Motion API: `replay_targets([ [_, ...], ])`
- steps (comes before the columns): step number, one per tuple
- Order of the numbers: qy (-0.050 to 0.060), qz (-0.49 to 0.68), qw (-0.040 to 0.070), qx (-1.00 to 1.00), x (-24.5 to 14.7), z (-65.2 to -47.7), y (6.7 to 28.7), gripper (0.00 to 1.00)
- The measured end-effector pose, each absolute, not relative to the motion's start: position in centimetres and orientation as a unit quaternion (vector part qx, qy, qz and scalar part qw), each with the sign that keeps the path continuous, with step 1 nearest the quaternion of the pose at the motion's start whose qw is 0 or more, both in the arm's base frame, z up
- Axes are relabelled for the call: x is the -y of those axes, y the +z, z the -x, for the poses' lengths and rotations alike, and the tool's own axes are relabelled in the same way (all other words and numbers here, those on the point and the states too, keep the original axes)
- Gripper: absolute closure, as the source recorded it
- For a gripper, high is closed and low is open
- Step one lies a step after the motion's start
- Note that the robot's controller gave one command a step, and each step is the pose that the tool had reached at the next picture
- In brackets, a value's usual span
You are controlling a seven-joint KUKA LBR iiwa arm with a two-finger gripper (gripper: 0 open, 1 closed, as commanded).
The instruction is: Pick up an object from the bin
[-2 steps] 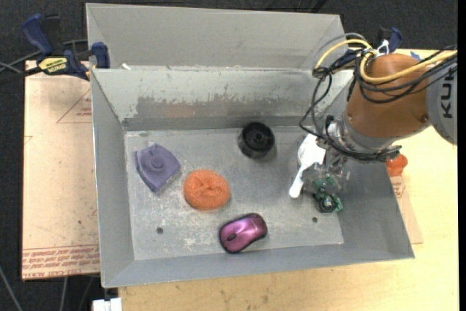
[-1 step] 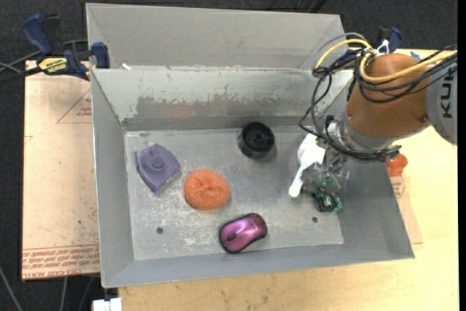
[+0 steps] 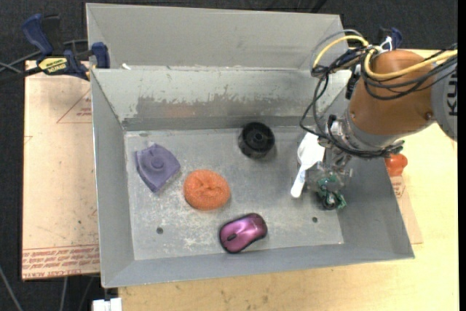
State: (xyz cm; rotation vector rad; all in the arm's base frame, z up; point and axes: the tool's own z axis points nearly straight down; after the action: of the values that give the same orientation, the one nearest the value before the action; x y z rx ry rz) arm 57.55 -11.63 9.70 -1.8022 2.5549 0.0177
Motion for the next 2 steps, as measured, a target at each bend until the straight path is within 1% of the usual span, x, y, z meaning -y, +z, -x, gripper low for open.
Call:
replay_targets([
  [1, 0.003, 0.594, 0.007, -0.804, 12.0, -57.4, 12.6, 1.00],
  [2, 0.004, 0.519, 0.010, -0.855, 13.1, -58.4, 12.3, 1.00],
])
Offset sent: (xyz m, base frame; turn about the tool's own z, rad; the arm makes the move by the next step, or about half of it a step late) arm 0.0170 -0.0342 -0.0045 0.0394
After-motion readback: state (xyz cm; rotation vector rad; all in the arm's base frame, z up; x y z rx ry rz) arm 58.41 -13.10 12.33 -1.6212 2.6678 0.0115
